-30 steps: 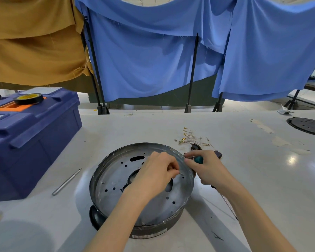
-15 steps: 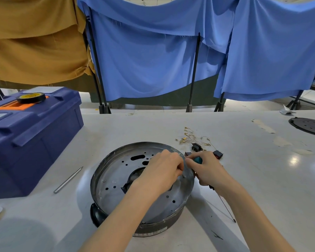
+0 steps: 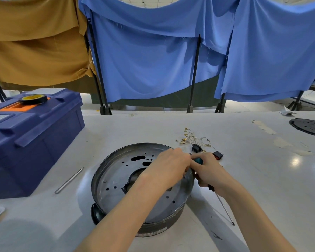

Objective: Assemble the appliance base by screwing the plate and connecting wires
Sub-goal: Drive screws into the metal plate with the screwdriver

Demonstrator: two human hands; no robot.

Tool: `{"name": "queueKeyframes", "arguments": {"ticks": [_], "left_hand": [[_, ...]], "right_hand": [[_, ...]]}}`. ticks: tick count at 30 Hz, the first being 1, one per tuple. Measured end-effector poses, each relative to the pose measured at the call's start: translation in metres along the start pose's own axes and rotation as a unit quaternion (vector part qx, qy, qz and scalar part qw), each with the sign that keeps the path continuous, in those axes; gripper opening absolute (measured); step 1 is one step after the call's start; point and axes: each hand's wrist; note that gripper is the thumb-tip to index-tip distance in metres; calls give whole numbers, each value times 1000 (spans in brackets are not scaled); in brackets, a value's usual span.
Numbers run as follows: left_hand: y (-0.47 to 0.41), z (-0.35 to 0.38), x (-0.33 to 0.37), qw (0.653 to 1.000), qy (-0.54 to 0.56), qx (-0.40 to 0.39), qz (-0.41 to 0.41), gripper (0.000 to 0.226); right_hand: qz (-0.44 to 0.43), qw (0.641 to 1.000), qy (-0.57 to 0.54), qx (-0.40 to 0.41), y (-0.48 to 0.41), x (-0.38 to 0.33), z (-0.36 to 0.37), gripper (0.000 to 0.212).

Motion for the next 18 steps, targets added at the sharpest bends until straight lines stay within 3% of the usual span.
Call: {"name": "queueKeyframes", "arguments": {"ticks": [5,8,13,18], "left_hand": [[-2,-1,0,1000,3,-20,5,20],[-3,1,-3,999,21,-25,10,7],[-1,8,-4,997,64,-25,26,19],[3,22,-11,974,224,-9,-39,19]], "right_hand": [[32,997,-62,-25,0,1,-4,34],[48,995,-78,-32,1,1,-5,39],[51,995,-81,-28,0,1,-5,33],[53,994,-88,-30,-1,3,-6,27]]}}
Point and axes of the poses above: each hand's wrist, its own y-axis away from the middle knuckle, its own z-axis out of the palm, x = y × z, and after that the axes turned 14 degrees about -y, right-handed
